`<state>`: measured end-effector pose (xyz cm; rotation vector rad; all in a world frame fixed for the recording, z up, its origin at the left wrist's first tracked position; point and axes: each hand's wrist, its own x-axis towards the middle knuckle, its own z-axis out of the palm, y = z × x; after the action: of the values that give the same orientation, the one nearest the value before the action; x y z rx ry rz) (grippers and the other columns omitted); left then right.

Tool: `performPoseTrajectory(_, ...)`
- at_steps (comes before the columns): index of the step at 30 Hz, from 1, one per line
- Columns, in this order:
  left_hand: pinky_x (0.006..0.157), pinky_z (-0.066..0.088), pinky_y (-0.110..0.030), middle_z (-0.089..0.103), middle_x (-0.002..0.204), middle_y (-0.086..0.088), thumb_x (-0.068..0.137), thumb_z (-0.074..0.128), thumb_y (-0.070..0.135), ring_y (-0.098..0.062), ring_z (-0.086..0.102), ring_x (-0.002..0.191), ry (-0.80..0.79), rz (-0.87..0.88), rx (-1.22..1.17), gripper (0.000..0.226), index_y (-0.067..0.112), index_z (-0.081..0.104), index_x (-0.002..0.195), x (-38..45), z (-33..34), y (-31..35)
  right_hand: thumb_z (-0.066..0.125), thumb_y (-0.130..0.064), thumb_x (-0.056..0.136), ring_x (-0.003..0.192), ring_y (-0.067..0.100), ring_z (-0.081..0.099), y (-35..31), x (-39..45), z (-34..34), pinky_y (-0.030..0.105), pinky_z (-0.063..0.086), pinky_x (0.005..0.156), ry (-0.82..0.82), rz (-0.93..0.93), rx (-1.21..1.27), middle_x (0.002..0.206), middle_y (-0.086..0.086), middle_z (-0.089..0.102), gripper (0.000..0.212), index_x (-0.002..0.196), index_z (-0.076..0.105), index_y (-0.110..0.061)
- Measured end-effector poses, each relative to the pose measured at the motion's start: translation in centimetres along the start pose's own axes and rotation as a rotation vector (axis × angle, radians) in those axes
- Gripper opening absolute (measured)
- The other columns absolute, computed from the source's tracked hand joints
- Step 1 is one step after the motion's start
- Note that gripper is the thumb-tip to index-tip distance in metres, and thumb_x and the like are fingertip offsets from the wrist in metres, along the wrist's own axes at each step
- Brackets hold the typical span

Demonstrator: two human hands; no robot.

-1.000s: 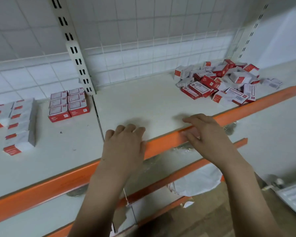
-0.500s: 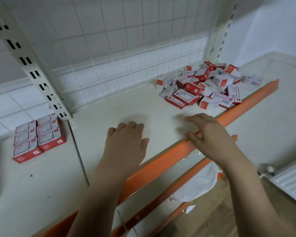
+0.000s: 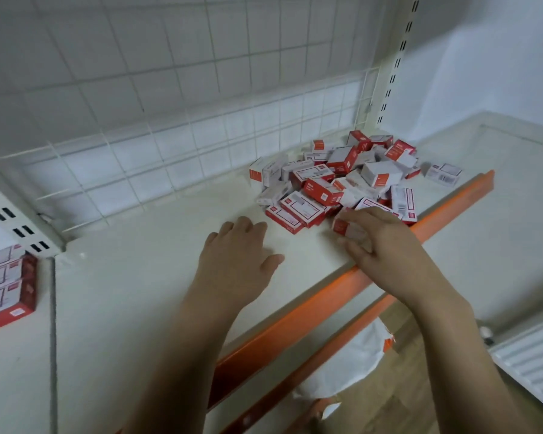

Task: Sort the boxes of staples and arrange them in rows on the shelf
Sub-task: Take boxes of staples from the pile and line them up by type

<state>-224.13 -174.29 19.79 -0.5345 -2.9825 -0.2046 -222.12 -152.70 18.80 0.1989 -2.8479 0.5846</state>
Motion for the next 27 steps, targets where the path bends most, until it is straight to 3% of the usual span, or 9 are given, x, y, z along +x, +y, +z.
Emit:
performPoseTrajectory(4, 0.097, 0.037, -0.034, 0.043, 0.136, 0.000, 0.082, 0.049, 0.064, -0.020, 0.042, 0.120, 0.003, -0.013, -0.099, 0.071, 0.024, 0.035, 0.139, 4.5, 0.9, 2.0, 0.058, -0.018, 0.088, 0.115, 0.023, 0.048, 2.9, 1.8, -1.7, 0.015, 0.027, 0.088, 0.007, -0.022, -0.015, 0.123, 0.005, 0.055, 0.041, 0.128, 0.054, -0.016)
performPoseTrajectory(9, 0.107, 0.027, -0.040, 0.031, 0.148, 0.002, 0.071, 0.054, 0.072, -0.023, 0.031, 0.131, -0.076, -0.020, -0.087, 0.091, 0.029, 0.024, 0.145, 8.6, 1.5, 3.1, 0.057, -0.020, 0.089, 0.118, 0.022, 0.047, 5.5, 2.9, -2.9, 0.017, 0.027, 0.093, -0.006, -0.050, -0.006, 0.128, 0.004, 0.053, 0.043, 0.132, 0.051, -0.016)
performPoseTrajectory(13, 0.104, 0.028, -0.039, 0.034, 0.147, 0.007, 0.069, 0.054, 0.074, -0.021, 0.033, 0.128, -0.101, -0.001, -0.053, 0.085, 0.032, 0.033, 0.140, 9.6, 1.8, 3.1, 0.059, -0.023, 0.089, 0.115, 0.021, 0.049, 6.6, 3.6, -3.2, 0.018, 0.030, 0.092, 0.010, -0.079, 0.044, 0.124, 0.003, 0.055, 0.041, 0.129, 0.053, -0.016)
performPoseTrajectory(18, 0.100, 0.030, -0.035, 0.035, 0.146, 0.009, 0.074, 0.055, 0.070, -0.018, 0.034, 0.124, -0.045, -0.001, -0.029, 0.074, 0.030, 0.041, 0.134, 9.6, 2.2, 3.4, 0.055, -0.029, 0.091, 0.125, 0.019, 0.042, 7.0, 4.9, -2.9, 0.023, 0.029, 0.100, -0.013, -0.130, 0.043, 0.134, 0.001, 0.049, 0.044, 0.133, 0.048, -0.019)
performPoseTrajectory(23, 0.097, 0.033, -0.033, 0.046, 0.132, 0.001, 0.077, 0.056, 0.063, -0.020, 0.037, 0.118, 0.064, -0.077, 0.019, 0.080, 0.025, 0.030, 0.142, 8.8, 2.2, 3.8, 0.051, -0.031, 0.093, 0.131, 0.016, 0.032, 6.3, 6.0, -2.3, 0.022, 0.024, 0.103, -0.069, -0.223, 0.026, 0.142, -0.002, 0.040, 0.045, 0.137, 0.043, -0.020)
performPoseTrajectory(27, 0.094, 0.036, -0.034, 0.046, 0.127, -0.005, 0.074, 0.066, 0.053, -0.025, 0.041, 0.113, 0.151, -0.157, -0.056, 0.083, 0.016, 0.033, 0.141, 6.6, 1.7, 4.3, 0.055, -0.037, 0.090, 0.126, 0.014, 0.035, 5.8, 8.1, -2.3, 0.024, 0.027, 0.100, -0.130, -0.296, -0.015, 0.137, -0.003, 0.043, 0.052, 0.137, 0.041, -0.020)
